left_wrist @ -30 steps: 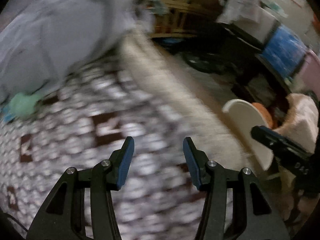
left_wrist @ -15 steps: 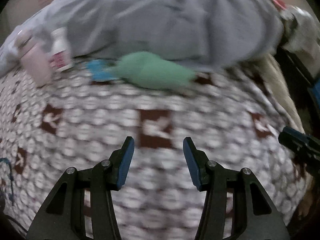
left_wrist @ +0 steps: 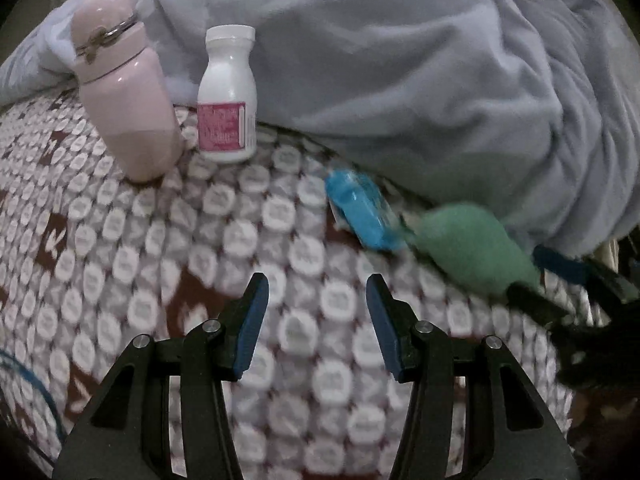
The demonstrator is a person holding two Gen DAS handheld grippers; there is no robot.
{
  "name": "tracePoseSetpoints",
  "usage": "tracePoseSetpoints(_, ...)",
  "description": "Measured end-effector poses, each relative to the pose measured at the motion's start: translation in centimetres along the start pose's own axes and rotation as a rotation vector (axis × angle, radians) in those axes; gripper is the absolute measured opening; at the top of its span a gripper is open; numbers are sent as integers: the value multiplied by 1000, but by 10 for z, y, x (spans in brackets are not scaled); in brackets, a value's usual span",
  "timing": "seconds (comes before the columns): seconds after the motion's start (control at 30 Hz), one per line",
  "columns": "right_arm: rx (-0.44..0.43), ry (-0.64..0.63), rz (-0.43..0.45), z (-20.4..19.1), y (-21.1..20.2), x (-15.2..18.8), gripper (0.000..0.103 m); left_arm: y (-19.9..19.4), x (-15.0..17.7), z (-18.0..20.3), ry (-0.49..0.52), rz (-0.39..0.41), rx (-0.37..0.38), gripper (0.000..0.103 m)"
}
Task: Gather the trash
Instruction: 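Grasp the blue wrapper with the left tool while the right tool grasps the green towel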
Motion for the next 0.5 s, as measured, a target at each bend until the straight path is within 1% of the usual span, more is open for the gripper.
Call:
tracePoseSetpoints(0.07,0,-41,-21,-4,15,-5,65,7,-13,-6,7,2,14,50)
tracePoseSetpoints(0.13,-9,-80,-37,-7,28,-7,65,14,-22,-2,7,2,31,56)
tracePoseSetpoints(0.2,-24,-96,-60,-9,38,-6,65,23,-29,-1,-2,-1,45,57)
tracePoseSetpoints(0.27,-6,-94,-66,-8,43,-3,51,33,-36,-2,-26,-4,51,57)
tracePoseSetpoints(0.33,-13,-56,-44,-5,36,2,39,43,-41,-2,-60,-7,79,57)
tracePoseSetpoints(0.4,-21,5,-38,3,23,10,36,56,-45,2,-79,-9,92,57)
tracePoseSetpoints(0.5,-17,69,-4,15,-5,28,35,73,-45,7,-82,-19,73,55)
Point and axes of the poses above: each gripper's, at about its wrist camera, not at the fingertips, and y roughly the way its jaws point, z to its right, x to its underside, the point moved 2 cm from there along y, roughly the way its jaws point, and after that the axes turned 13 degrees about x, right-handed, at the moved point
